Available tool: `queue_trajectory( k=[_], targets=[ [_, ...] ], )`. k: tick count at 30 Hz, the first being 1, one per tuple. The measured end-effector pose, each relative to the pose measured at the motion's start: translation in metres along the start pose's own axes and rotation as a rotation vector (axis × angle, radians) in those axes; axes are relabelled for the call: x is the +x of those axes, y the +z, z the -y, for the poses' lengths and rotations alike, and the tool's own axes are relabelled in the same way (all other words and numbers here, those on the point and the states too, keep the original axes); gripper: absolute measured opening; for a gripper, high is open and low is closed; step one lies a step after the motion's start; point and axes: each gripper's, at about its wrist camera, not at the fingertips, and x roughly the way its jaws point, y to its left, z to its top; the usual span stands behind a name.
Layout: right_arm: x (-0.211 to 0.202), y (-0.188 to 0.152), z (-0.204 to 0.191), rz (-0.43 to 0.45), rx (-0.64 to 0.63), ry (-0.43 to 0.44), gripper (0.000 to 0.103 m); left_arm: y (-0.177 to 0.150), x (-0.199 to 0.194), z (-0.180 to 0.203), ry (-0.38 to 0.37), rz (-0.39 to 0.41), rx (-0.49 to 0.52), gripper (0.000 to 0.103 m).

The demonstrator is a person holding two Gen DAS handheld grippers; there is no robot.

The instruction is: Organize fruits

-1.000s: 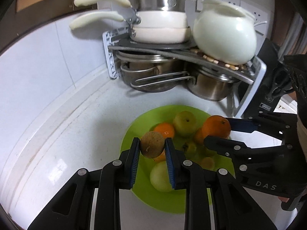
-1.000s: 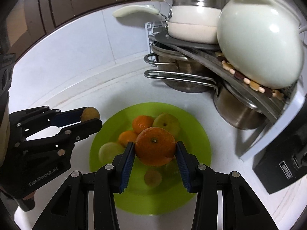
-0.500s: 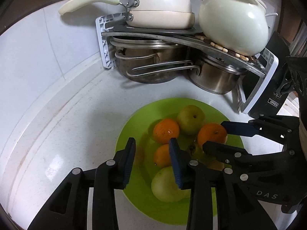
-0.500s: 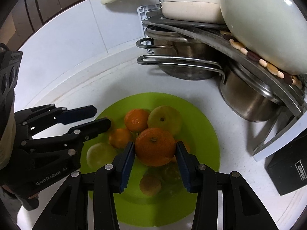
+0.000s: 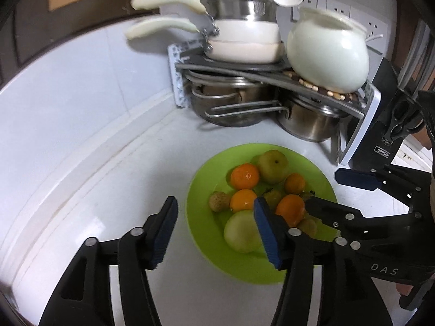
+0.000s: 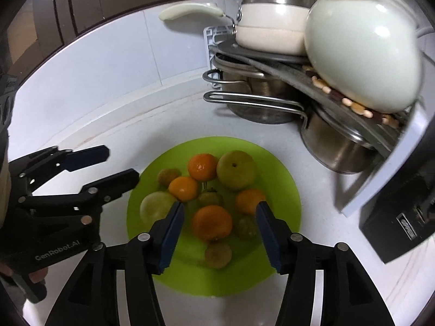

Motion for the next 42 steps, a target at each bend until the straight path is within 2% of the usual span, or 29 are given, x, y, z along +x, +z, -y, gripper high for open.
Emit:
queue_trajectory(
  k=[3,6,14,20,33,42],
  targets=[
    [-0.015,-0.007,-0.003,0.026,0.008,-0.014,0.065,-0.006,-0.019,-0.002,0.005,0.028,-0.020,0.062],
    [-0.030,-0.015,-0.005,0.050,0.017,-0.032,0.070,-0.014,-0.039,-0.002,0.029,0.064,-0.029,0.069],
    [-0.080,-0.047,-0.016,0.138,0.071,-0.094,0.078,-0.044,-0.092,-0.001,0.024,0.159,-0.044,0.094],
    [-0.117,-0.078,-0.029,0.190,0.100,-0.130,0.083,-0.071,-0.128,0.007,0.055,0.190,-0.040,0.102],
    [-0.205,-0.149,-0.030,0.248,0.068,-0.167,0.087,-0.138,-0.212,0.054,0.106,0.243,-0.082,0.103],
    [-0.254,-0.195,-0.035,0.272,0.045,-0.143,0.089,-0.174,-0.256,0.086,0.125,0.255,-0.091,0.103]
  ],
)
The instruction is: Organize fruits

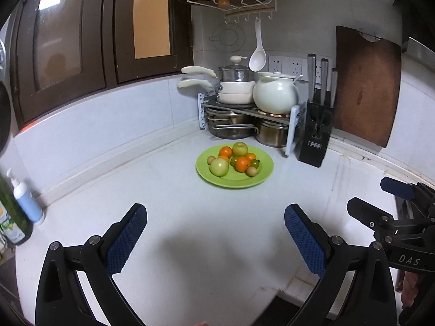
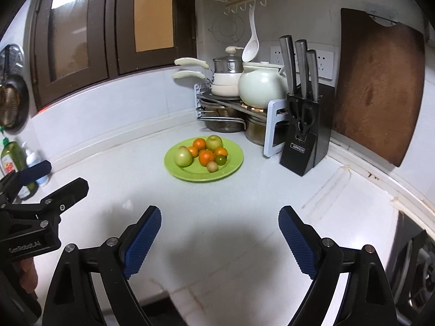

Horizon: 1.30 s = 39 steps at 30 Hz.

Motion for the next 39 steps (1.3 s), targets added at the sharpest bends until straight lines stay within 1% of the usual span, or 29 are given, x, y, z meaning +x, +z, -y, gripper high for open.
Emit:
queue_trajectory(
  k=[8,17,24,39],
  targets=[
    [-0.031,-0.016,0.003,0.011,0.001,0.016,0.090,-0.013,-0.033,0.009,0.004,0.019,-0.004,0.103],
    [-0.052,-0.027,0.005,0.025,-0.005,0.021,0.090,-0.024,-0.053,0.015,0.017,0.032,-0.003,0.103],
    [-0.061,-0.032,0.000,0.030,-0.012,0.027,0.090,-0.027,-0.061,0.015,0.019,0.036,-0.010,0.103],
    [-0.066,-0.036,-0.005,0.031,-0.020,0.043,0.090,-0.034,-0.071,0.013,0.023,0.037,-0.010,0.103]
  ],
)
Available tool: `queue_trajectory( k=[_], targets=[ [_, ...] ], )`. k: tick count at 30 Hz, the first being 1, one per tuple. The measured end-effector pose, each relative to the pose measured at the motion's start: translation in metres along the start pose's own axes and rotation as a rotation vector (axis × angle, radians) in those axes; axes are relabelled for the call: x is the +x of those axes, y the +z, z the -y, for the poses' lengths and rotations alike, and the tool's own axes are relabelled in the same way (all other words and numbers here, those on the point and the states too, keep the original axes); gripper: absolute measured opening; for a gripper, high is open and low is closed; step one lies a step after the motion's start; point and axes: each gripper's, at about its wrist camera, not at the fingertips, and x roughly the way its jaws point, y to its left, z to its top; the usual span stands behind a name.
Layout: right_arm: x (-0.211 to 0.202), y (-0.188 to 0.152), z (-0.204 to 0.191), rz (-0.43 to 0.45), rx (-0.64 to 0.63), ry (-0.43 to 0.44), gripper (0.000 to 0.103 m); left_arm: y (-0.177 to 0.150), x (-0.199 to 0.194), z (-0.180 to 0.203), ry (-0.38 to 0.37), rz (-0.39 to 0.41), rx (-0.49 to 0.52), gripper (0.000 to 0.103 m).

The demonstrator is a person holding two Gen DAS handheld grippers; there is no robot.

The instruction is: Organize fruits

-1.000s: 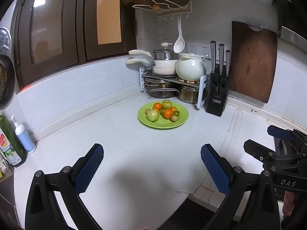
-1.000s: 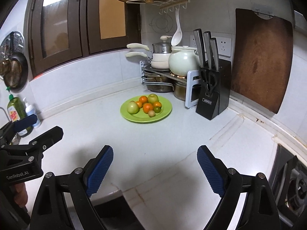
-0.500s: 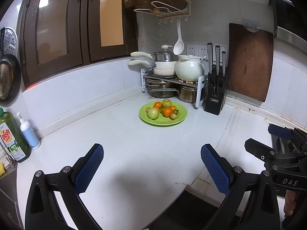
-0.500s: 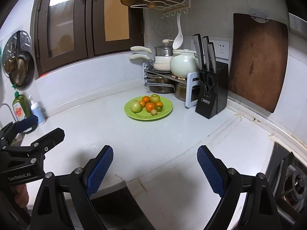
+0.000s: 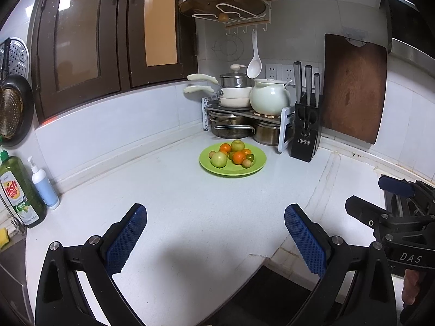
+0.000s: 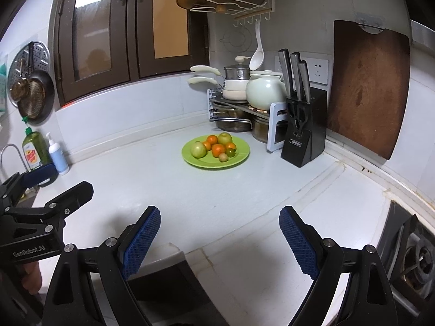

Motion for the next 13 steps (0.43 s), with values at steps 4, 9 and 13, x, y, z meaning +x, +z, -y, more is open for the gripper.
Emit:
queue_trajectory(
  k=[4,9,13],
  targets=[
    [0.0002,-0.0002,-0.0009,-0.001,0.000,0.001,0.090,-0.0008,-0.0001,-0.0002,-0.003,-0.003,0.000,0.103],
    [0.0008,-0.0006,-0.0023,-0.004,0.000,0.001,0.090,-0.0010,0.0013,-0.0003,-0.006,-0.012,-0.007,0.103],
    [0.0019,-0.0010,-0.0028,-0.007,0.000,0.002,0.090,0.0004,0.0045,-0.0002,-0.006,-0.017,-0.011,0.103]
  ],
)
